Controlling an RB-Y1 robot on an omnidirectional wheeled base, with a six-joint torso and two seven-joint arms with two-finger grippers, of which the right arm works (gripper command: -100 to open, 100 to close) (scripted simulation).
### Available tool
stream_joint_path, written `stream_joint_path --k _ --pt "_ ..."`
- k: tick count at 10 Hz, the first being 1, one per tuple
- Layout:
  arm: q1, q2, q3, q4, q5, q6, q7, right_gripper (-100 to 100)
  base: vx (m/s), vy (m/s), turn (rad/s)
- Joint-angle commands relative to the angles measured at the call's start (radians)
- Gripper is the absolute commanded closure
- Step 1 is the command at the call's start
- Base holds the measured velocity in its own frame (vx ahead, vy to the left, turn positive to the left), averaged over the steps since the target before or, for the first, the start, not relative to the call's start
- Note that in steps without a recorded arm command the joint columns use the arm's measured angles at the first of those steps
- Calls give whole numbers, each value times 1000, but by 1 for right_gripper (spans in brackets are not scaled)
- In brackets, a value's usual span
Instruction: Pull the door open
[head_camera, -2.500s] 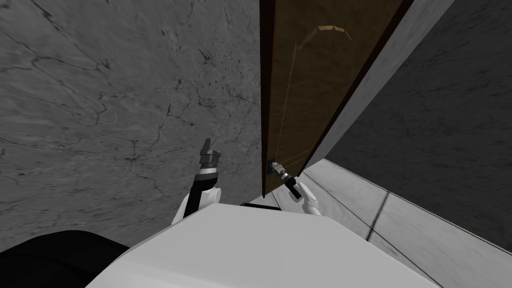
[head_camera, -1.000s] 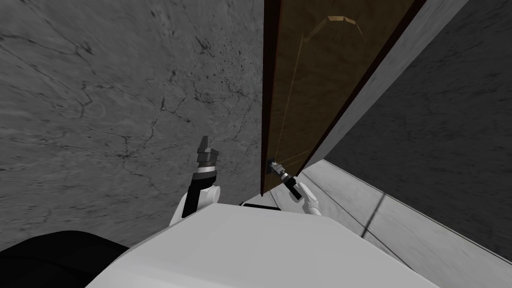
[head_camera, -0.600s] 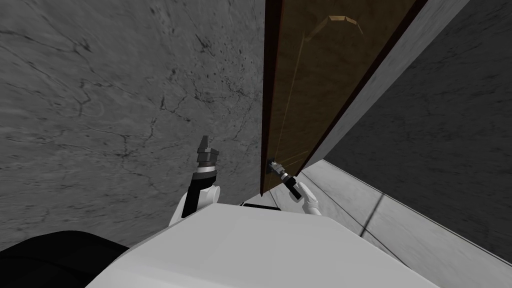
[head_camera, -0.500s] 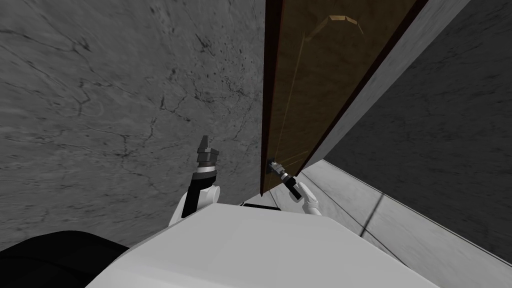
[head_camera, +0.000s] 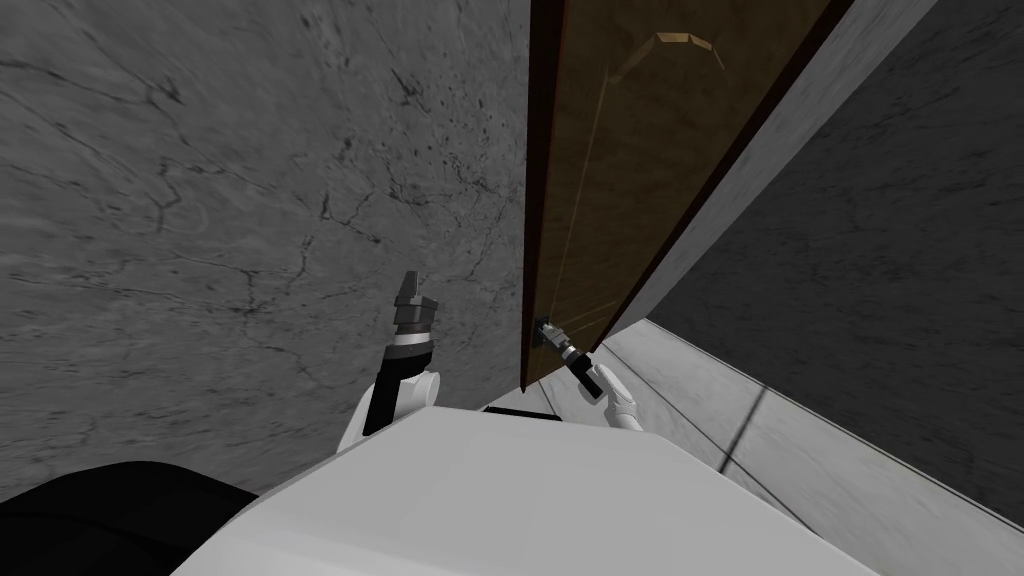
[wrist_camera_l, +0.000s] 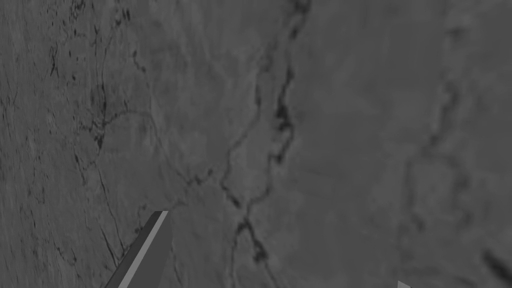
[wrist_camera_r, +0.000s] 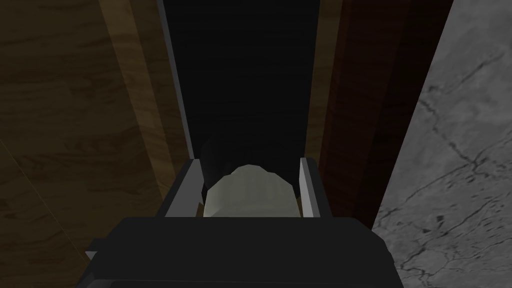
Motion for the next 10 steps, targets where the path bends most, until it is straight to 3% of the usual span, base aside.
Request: stream_joint_path --k 1,10 --pt "0 -3 3 0 10 9 12 100 35 -45 67" --pt "0 -3 3 0 10 9 12 100 -1 -8 6"
